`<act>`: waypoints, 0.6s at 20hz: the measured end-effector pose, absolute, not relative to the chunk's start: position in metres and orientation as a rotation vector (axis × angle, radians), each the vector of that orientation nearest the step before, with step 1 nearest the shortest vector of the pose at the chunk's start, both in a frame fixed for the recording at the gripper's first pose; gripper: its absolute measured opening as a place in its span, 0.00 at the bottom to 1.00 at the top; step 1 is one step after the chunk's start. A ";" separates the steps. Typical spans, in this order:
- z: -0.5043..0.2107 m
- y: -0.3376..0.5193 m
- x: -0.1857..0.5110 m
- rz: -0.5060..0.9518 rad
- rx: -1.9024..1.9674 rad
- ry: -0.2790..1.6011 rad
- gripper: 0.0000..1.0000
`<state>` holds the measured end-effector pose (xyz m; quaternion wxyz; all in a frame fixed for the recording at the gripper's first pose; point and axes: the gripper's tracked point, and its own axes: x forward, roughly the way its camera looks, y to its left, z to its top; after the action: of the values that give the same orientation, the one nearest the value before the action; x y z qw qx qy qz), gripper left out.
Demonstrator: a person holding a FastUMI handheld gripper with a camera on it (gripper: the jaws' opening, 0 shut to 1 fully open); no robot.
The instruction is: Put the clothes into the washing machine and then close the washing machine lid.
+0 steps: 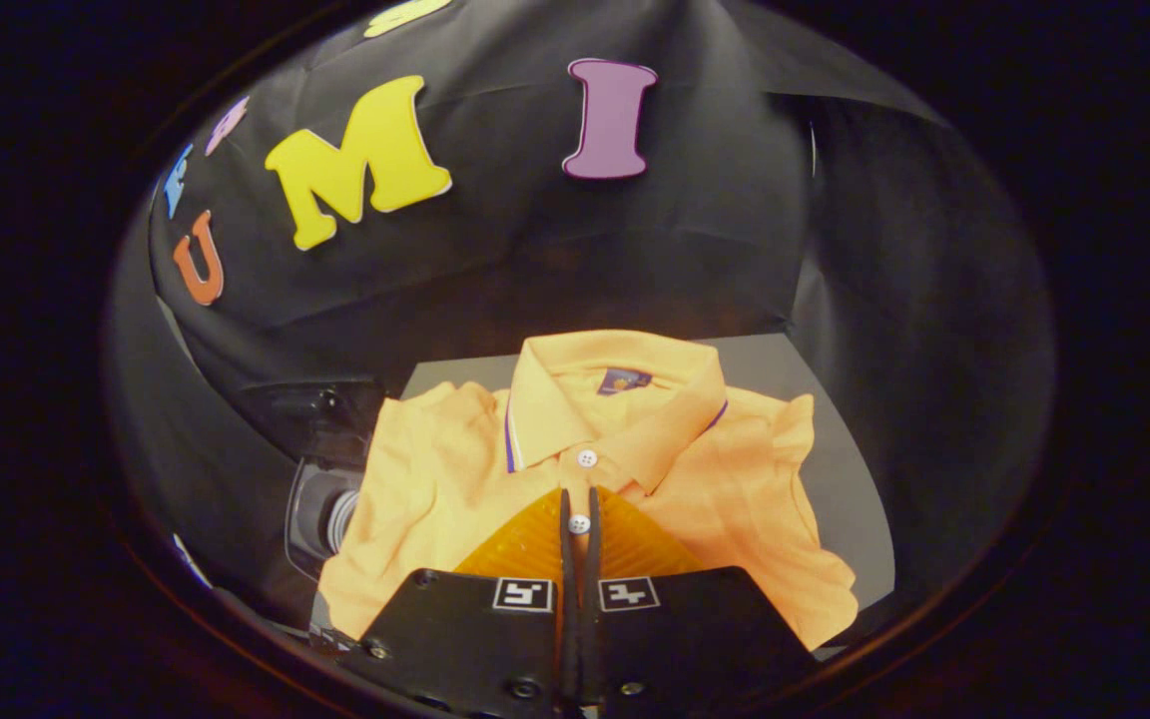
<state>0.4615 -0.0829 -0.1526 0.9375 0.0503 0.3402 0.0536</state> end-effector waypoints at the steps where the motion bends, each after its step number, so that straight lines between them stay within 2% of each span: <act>1: -0.146 -0.080 0.461 0.116 0.108 0.677 0.04; 12: -0.042 0.020 0.429 0.314 0.068 0.498 0.04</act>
<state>0.4287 0.0203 -0.0420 0.9564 0.0337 0.2452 0.1549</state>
